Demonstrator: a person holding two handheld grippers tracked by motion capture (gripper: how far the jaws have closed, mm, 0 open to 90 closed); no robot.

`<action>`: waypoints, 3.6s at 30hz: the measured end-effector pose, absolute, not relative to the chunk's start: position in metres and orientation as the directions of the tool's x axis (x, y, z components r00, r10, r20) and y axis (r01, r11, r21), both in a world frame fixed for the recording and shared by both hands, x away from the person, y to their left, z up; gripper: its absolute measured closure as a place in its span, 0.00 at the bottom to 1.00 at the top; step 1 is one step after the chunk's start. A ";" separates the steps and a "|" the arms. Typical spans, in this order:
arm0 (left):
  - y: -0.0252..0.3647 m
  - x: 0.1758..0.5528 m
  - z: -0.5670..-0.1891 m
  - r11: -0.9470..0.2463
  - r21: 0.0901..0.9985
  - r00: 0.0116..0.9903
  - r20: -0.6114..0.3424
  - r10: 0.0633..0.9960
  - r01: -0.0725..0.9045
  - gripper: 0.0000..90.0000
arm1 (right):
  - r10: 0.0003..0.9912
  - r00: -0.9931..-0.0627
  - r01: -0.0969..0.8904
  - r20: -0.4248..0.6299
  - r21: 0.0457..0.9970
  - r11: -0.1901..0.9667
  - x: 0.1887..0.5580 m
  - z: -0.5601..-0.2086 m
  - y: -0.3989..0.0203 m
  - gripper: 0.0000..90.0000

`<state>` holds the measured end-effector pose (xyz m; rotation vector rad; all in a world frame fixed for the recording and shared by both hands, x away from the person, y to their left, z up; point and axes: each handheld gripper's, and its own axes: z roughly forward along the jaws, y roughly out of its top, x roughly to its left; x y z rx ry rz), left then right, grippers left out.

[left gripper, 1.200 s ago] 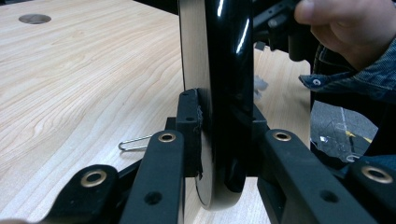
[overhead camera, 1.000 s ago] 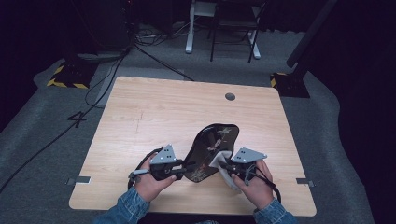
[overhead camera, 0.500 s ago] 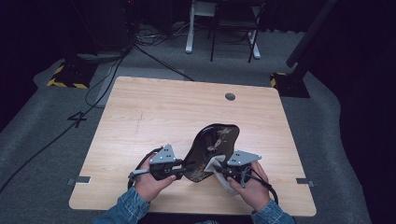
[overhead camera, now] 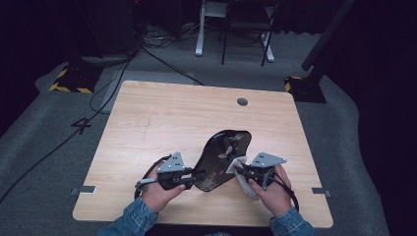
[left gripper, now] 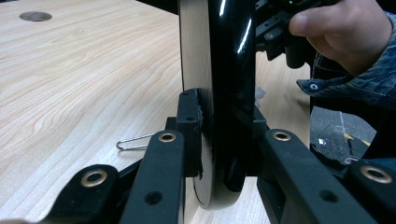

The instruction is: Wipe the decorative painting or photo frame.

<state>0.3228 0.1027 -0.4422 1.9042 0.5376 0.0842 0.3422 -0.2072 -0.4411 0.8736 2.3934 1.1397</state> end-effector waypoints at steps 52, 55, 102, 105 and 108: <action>0.104 0.324 -0.442 -0.290 0.894 0.887 -0.204 0.413 0.341 0.86 | 0.609 -0.792 0.379 -0.052 0.740 0.556 0.342 -0.456 -0.196 0.91; 0.104 0.324 -0.442 -0.290 0.894 0.888 -0.204 0.413 0.340 0.85 | 0.631 -0.774 0.389 -0.055 0.745 0.542 0.345 -0.455 -0.203 0.91; 0.104 0.324 -0.441 -0.284 0.890 0.875 -0.210 0.437 0.356 0.88 | 0.561 -0.826 0.393 -0.053 0.659 0.641 0.339 -0.479 -0.183 0.91; 0.104 0.324 -0.441 -0.284 0.889 0.875 -0.213 0.435 0.358 0.87 | 0.571 -0.819 0.400 -0.058 0.655 0.640 0.341 -0.480 -0.186 0.91; 0.104 0.324 -0.442 -0.283 0.889 0.874 -0.215 0.435 0.360 0.87 | 0.581 -0.812 0.407 -0.062 0.652 0.639 0.343 -0.480 -0.189 0.91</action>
